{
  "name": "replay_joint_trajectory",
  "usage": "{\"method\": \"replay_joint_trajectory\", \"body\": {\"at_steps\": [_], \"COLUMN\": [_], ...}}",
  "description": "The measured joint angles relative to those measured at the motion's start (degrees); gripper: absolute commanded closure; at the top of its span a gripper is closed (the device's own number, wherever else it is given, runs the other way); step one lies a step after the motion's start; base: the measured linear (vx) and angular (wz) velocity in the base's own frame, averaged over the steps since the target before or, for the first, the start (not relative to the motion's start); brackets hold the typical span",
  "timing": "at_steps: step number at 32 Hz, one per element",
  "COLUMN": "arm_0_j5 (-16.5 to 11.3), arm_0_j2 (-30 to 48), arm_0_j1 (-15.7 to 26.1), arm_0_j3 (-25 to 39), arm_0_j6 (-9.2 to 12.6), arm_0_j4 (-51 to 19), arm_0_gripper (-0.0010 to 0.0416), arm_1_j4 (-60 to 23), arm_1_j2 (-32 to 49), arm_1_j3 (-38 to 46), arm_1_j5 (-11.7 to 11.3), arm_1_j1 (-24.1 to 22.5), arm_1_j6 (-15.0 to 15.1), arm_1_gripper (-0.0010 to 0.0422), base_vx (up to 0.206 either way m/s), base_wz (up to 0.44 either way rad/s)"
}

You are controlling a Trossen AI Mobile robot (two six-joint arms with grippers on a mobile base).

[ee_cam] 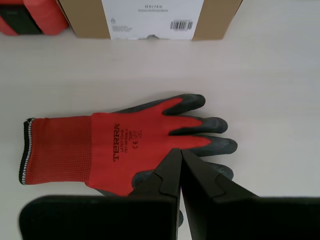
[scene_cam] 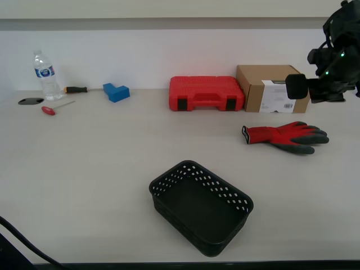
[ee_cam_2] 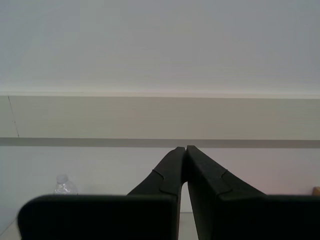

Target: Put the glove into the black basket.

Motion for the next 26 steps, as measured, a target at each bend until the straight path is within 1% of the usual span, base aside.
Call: {"method": "replay_joint_trajectory", "body": {"at_steps": [4, 8, 11, 13, 14, 16, 17, 19, 20, 24, 26], "arm_0_j5": [0.1, 0.1, 0.1, -0.1, -1.1, -1.8, -1.9, -2.0, -2.0, -2.2, -3.2], "arm_0_j2": [6.0, 11.0, 12.6, 14.0, 15.2, 16.4, 17.3, 18.6, 19.4, 22.7, 24.7], "arm_0_j1": [-0.6, -1.9, -2.6, -3.2, -3.8, -4.4, -4.7, -4.9, -4.9, -5.0, -5.0], "arm_0_j3": [3.6, 6.4, 7.3, 8.6, 9.4, 10.6, 11.3, 12.6, 13.5, 16.2, 18.1], "arm_0_j6": [-0.9, -0.9, -1.2, -1.2, -1.2, -1.2, -1.3, -1.6, -2.1, -2.6, -3.0], "arm_0_j4": [-0.9, -1.7, -2.5, -1.8, -2.3, -1.7, -2.3, -1.9, -1.9, -2.0, -1.9], "arm_0_gripper": [0.0405, 0.0404, 0.0400, 0.0386, 0.0366, 0.0343, 0.0327, 0.0309, 0.0299, 0.0284, 0.0284], "arm_1_j4": [0.0, 0.0, 0.0, 0.0, 0.0, 0.0, 0.0, 0.0, 0.0, 0.0, 0.0], "arm_1_j2": [0.0, 0.0, 0.0, 0.0, 0.0, 0.0, 0.0, 0.0, 0.0, 0.0, 0.0], "arm_1_j3": [0.0, 0.0, 0.0, 0.0, 0.0, 0.0, 0.0, 0.0, 0.0, 0.0, 0.0], "arm_1_j5": [0.0, 0.0, 0.0, 0.0, 0.0, 0.0, 0.0, 0.0, 0.0, 0.0, 0.0], "arm_1_j1": [0.0, 0.0, 0.0, 0.0, 0.0, 0.0, 0.0, 0.0, 0.0, 0.0, 0.0], "arm_1_j6": [0.0, 0.0, 0.0, 0.0, 0.0, 0.0, 0.0, 0.0, 0.0, 0.0, 0.0], "arm_1_gripper": [0.0412, 0.0412, 0.0412, 0.0412, 0.0412, 0.0412, 0.0412, 0.0412, 0.0412, 0.0412, 0.0412], "base_vx": [0.000, 0.000, 0.000, 0.000, 0.000, 0.000, 0.000, 0.000, 0.000, 0.000, 0.000], "base_wz": [0.000, 0.000, 0.000, 0.000, 0.000, 0.000, 0.000, 0.000, 0.000, 0.000, 0.000]}}
